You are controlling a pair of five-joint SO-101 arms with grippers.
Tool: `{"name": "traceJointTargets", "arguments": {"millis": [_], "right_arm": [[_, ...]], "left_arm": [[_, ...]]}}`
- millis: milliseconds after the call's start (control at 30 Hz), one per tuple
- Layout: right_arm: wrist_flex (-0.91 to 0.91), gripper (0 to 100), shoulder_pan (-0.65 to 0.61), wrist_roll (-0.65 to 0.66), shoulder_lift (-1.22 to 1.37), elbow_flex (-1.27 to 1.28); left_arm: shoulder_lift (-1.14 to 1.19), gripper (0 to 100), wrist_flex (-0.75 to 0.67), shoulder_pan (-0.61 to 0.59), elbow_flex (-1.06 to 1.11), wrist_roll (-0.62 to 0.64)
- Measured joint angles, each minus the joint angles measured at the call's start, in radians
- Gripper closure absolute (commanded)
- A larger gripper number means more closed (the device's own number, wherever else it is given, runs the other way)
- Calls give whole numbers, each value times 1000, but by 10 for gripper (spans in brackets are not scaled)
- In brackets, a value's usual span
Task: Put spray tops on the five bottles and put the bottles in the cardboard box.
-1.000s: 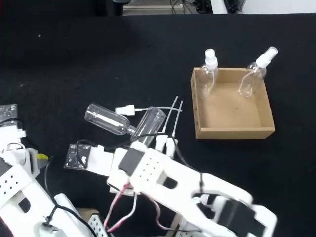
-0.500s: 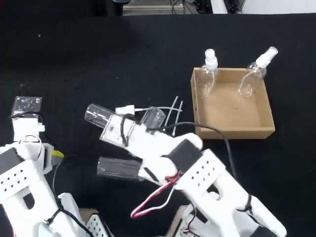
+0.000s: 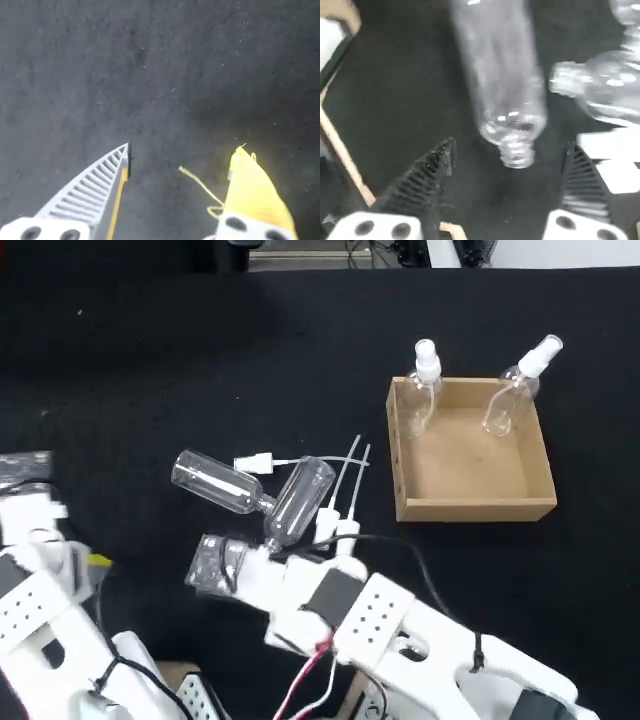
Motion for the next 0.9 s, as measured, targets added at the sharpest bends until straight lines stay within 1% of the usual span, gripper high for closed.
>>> {"name": "traceJointTargets", "arguments": {"millis": [167, 333, 400, 500, 600, 700, 800, 900], "right_arm": [[-3, 712, 8, 48, -2, 29], [-41, 712, 87, 64, -6, 92], [-68, 712, 109, 64, -6, 115], [-109, 712, 124, 64, -6, 146], [-143, 712, 133, 64, -6, 160], [-172, 712, 167, 66, -6, 166], [-195, 712, 239, 57, -6, 167], [-222, 713, 316, -3, -6, 167]], "left_arm": [[0, 700, -8, 164, 87, 0], [0, 700, -8, 330, 98, 2], [0, 700, -9, 374, 98, 32], [0, 700, -51, 456, 101, 103], [0, 700, -68, 526, 132, 164], [0, 700, -68, 580, 155, 181], [0, 700, -54, 620, 158, 189], [0, 700, -8, 671, 158, 189]]}}
